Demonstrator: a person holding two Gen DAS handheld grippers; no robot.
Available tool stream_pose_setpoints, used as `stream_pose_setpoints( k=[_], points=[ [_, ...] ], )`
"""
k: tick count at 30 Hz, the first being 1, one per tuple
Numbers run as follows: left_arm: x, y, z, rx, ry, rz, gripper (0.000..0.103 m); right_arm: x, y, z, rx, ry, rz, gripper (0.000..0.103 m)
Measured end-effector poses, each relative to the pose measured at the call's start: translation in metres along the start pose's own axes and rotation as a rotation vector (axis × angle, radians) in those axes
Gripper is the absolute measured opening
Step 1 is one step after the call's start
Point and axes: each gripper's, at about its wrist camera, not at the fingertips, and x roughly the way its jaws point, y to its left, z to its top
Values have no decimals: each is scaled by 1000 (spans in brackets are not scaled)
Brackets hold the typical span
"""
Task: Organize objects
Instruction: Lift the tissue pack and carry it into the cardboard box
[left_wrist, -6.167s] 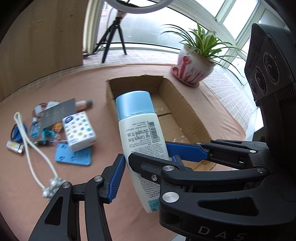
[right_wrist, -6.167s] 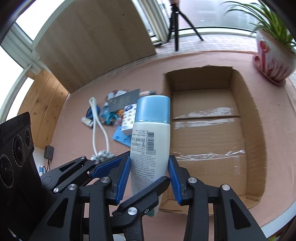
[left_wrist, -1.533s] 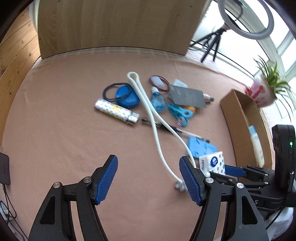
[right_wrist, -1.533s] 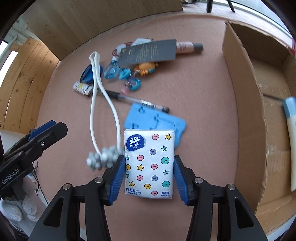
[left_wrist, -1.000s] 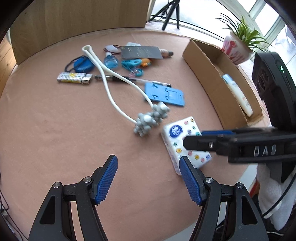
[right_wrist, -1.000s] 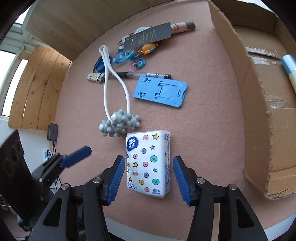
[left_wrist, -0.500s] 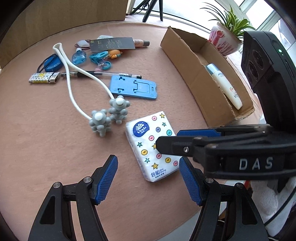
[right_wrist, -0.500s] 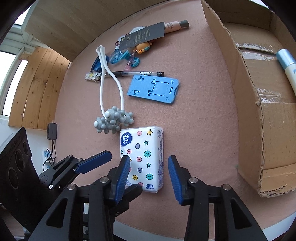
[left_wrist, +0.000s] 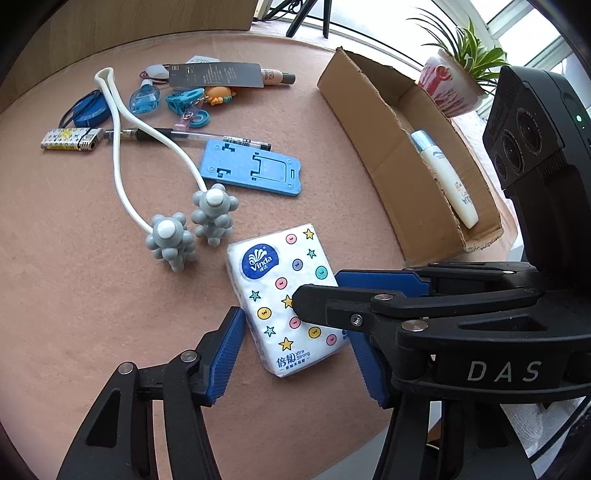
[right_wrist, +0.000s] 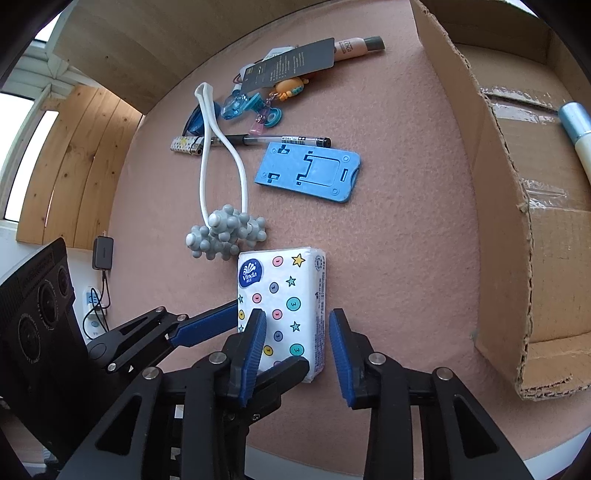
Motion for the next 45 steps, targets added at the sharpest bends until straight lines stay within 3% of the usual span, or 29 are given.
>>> stream_pose_setpoints(
  k=[14,23,34,45],
  points=[
    [-3,0,0,-31,-10,-1,62,-6,7,-1,-23,4,16,27],
    [-24,-19,10,-1,-69,24,62,-37,10,3,-39,-56,41,27],
    [-51,-71,41,96,-162,24,60,-99,-5,11,-39,-194,14,27],
    [-39,-137,73,196,-181,-22,60,-149,-52,11,32,-286,-37,27]
  ],
)
